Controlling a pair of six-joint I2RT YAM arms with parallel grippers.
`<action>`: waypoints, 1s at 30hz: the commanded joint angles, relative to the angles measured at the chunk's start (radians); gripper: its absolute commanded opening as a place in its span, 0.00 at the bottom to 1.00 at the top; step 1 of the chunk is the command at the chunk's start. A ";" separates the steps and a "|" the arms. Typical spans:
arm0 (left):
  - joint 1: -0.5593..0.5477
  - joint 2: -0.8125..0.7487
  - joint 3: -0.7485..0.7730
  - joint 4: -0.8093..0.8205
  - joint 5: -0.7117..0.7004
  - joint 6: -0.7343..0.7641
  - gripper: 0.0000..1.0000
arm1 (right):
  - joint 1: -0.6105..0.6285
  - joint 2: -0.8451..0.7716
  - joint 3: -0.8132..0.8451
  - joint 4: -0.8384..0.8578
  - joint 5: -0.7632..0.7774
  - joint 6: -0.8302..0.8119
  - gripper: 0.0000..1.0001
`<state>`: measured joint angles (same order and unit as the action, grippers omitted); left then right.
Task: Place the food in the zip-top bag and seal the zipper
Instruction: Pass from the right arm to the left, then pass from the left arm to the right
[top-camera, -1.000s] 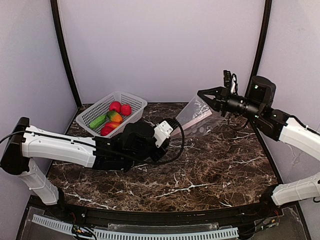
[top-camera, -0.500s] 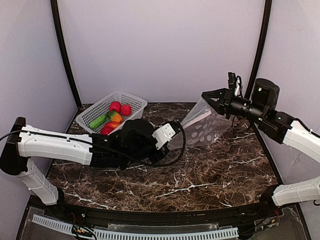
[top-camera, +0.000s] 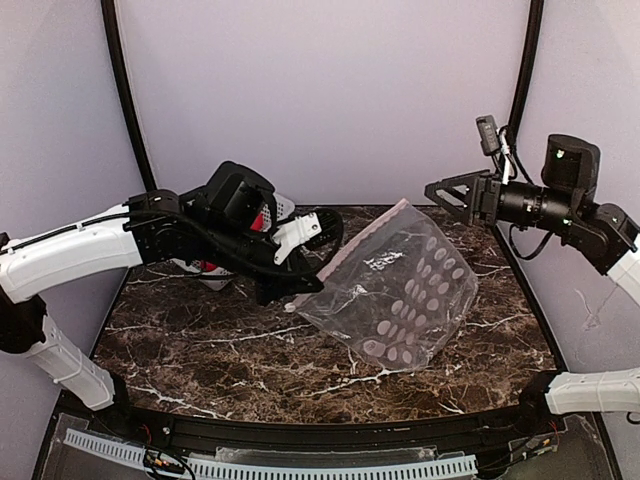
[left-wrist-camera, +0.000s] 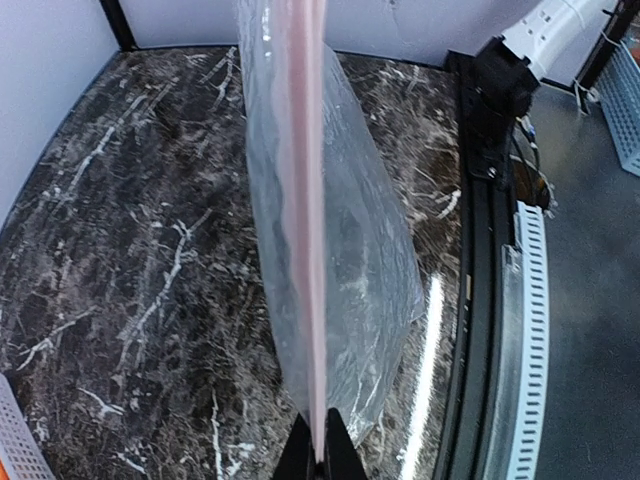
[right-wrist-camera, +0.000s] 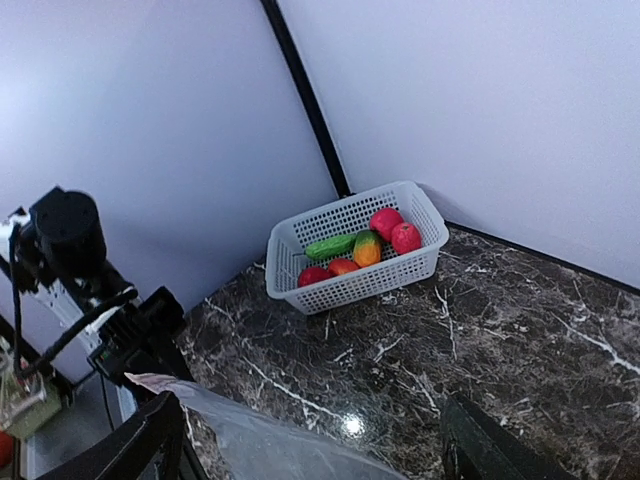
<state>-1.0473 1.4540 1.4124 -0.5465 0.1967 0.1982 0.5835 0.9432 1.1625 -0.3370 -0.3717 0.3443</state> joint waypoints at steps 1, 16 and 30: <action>0.009 0.036 0.088 -0.247 0.179 0.057 0.01 | 0.010 0.035 0.049 -0.155 -0.185 -0.248 0.88; 0.022 0.070 0.109 -0.326 0.264 0.103 0.01 | 0.051 0.086 0.013 -0.124 -0.508 -0.279 0.85; 0.026 0.086 0.137 -0.329 0.286 0.112 0.01 | 0.062 0.093 -0.032 -0.067 -0.555 -0.246 0.74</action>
<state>-1.0294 1.5414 1.5127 -0.8486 0.4561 0.2943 0.6338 1.0180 1.1515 -0.4347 -0.9047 0.0914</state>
